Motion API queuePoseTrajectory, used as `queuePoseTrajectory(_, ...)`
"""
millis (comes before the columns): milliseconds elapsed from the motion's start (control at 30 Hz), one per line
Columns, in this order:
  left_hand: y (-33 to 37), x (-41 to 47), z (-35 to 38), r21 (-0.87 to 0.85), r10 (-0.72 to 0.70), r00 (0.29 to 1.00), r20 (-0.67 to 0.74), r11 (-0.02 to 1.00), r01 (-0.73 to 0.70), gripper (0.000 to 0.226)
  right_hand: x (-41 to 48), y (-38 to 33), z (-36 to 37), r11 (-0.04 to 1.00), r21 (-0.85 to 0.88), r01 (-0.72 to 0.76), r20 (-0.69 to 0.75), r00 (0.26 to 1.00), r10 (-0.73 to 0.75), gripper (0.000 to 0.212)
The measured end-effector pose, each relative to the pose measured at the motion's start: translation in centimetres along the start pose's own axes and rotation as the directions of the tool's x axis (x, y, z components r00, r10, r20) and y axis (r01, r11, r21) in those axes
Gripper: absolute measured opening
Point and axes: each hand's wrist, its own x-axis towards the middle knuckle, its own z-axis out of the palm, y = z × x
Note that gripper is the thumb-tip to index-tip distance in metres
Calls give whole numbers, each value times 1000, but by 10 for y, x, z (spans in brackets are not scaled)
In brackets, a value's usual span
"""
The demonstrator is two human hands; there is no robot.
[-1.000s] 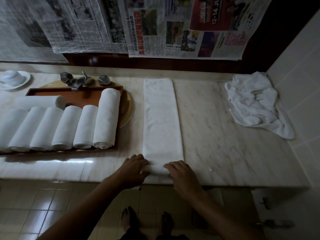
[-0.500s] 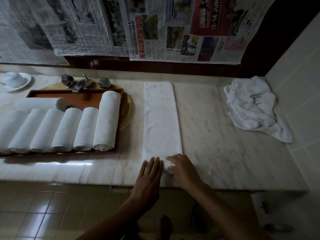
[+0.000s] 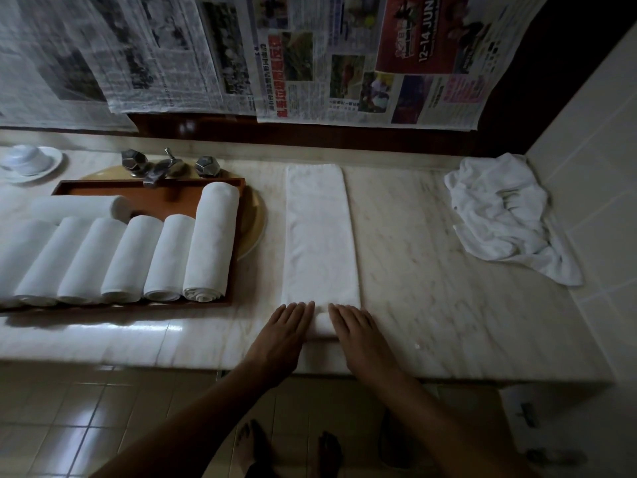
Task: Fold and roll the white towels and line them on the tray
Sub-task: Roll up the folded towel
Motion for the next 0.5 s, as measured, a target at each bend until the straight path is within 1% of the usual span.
queuePoseTrajectory(33, -2, -2, 1, -12, 17, 1000, 6, 1000, -17, 80, -1, 1, -1, 1000, -3, 16, 4, 1000, -16, 77)
queuePoseTrajectory(67, -3, -5, 2, -32, 38, 999, 6, 999, -38, 79, -3, 2, -1, 999, -17, 50, -8, 999, -51, 72)
queuePoseTrajectory(133, -7, -13, 4, -97, 88, 996, -31, 991, -90, 71, -10, 3, -2, 993, -37, 114, -49, 992, -116, 61)
queuePoseTrajectory(167, -8, -18, 4, -142, 106, 993, -52, 983, -113, 65, -16, 3, -3, 992, -24, 123, -57, 991, -124, 61)
queuePoseTrajectory(233, -10, -27, 3, -227, 122, 990, -76, 964, -136, 53, -26, 5, -3, 993, 33, 111, -49, 993, -109, 65)
queuePoseTrajectory(267, -11, -32, 2, -267, 117, 990, -77, 954, -133, 49, -31, 6, -3, 990, 91, 106, -38, 994, -103, 62)
queuePoseTrajectory(333, -11, -41, 1, -320, 92, 992, -86, 940, -115, 45, -37, 8, -5, 977, 192, 93, -11, 996, -93, 48)
queuePoseTrajectory(400, -11, -47, 3, -313, 85, 991, -103, 943, -114, 44, -41, 8, -7, 968, 240, 73, 24, 996, -81, 40)
queuePoseTrajectory(500, -8, -54, 3, -295, 42, 994, -106, 953, -71, 50, -43, 7, -18, 951, 310, 4, 92, 995, -34, 41)
